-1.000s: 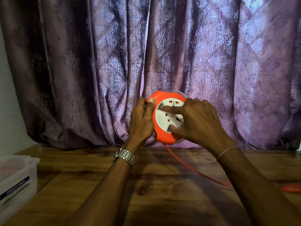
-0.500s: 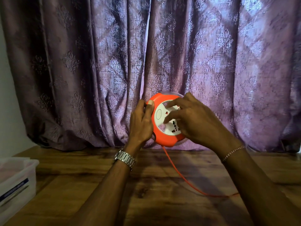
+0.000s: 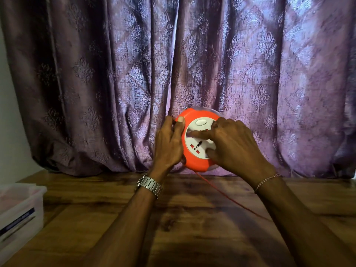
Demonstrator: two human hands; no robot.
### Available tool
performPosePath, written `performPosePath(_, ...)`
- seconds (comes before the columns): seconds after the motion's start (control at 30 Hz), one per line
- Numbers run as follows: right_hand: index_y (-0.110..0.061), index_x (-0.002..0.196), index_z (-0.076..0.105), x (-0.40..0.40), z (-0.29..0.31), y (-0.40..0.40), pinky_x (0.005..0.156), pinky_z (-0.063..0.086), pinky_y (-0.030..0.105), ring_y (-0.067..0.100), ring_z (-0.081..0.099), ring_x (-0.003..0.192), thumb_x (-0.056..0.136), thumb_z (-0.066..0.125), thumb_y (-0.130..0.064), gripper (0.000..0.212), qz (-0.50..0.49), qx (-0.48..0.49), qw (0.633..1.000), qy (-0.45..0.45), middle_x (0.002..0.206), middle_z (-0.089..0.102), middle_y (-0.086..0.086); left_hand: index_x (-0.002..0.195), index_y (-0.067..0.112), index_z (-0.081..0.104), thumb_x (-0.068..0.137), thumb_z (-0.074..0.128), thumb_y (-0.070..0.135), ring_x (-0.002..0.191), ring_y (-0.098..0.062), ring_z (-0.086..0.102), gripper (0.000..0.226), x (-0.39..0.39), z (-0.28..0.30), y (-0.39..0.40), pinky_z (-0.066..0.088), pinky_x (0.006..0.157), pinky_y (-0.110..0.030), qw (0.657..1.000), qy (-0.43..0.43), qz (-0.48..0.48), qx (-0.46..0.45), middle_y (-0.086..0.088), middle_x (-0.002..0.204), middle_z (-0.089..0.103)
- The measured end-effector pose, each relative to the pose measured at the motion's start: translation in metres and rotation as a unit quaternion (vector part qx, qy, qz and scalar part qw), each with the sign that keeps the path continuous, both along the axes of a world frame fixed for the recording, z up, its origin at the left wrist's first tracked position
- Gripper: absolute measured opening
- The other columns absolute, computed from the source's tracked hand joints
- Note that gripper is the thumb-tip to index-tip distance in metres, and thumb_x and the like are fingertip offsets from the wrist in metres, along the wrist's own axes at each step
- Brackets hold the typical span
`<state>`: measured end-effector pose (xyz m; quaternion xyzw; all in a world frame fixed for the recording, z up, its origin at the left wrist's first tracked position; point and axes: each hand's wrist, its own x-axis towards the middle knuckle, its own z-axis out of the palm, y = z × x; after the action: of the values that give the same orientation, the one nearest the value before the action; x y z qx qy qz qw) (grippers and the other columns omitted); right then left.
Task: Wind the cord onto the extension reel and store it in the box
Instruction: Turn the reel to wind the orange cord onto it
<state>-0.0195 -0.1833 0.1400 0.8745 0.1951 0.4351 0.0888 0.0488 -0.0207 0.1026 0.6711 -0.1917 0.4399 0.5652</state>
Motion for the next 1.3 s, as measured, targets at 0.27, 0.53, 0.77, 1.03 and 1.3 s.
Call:
performPosePath(0.27,-0.038,0.112,0.068,0.006,-0.005,0.003,0.055,0.049,0.031,0.032,0.066,0.068,0.062,0.053,-0.082,0.069,0.009,0.139,0.986,-0.097,0.075,0.073,0.007,0.072,0.029,0.039,0.098,0.044,0.056,0.066,-0.024,0.043,0.038,-0.001,0.003,0.000,0.048,0.071,-0.062,1.000,0.001,-0.001,-0.007,0.006,0.063,0.045)
performPosePath(0.53,-0.027,0.092,0.075,-0.005,0.013,-0.007,0.072,0.045,0.038,0.026,0.052,0.087,0.079,0.070,-0.041,0.020,0.081,0.061,0.994,-0.044,0.091,0.071,0.000,0.073,0.027,0.040,0.098,0.045,0.056,0.064,-0.022,0.044,0.038,0.001,0.001,0.002,0.047,0.070,-0.061,1.000,-0.001,-0.002,-0.002,0.004,0.063,0.049)
performPosePath(0.77,-0.053,0.120,0.058,-0.009,0.010,-0.006,0.093,0.039,0.033,0.025,0.032,0.121,0.073,0.069,-0.012,0.063,0.076,-0.036,0.987,0.136,0.150,0.034,0.000,0.073,0.030,0.042,0.096,0.044,0.060,0.065,-0.018,0.045,0.038,0.003,-0.001,0.002,0.048,0.069,-0.059,1.000,0.001,0.001,0.007,0.007,0.065,0.050)
performPosePath(1.03,-0.057,0.116,0.058,-0.009,0.002,0.000,0.071,0.046,0.036,0.026,0.051,0.109,0.077,0.060,-0.025,0.050,0.050,-0.015,0.998,0.034,0.124,0.051,0.003,0.075,0.024,0.042,0.095,0.046,0.061,0.067,-0.022,0.048,0.042,0.005,-0.001,0.003,0.049,0.071,-0.062,1.000,0.001,-0.012,0.004,0.003,0.068,0.054)
performPosePath(1.3,-0.058,0.125,0.050,0.000,-0.006,0.000,0.058,0.034,0.033,0.031,0.065,0.080,0.064,0.058,-0.054,0.062,-0.006,0.020,1.000,-0.021,0.102,0.065,0.002,0.075,0.031,0.048,0.095,0.047,0.062,0.065,-0.020,0.048,0.037,0.006,-0.001,0.002,0.050,0.072,-0.062,1.000,0.007,-0.013,0.002,0.008,0.064,0.055)
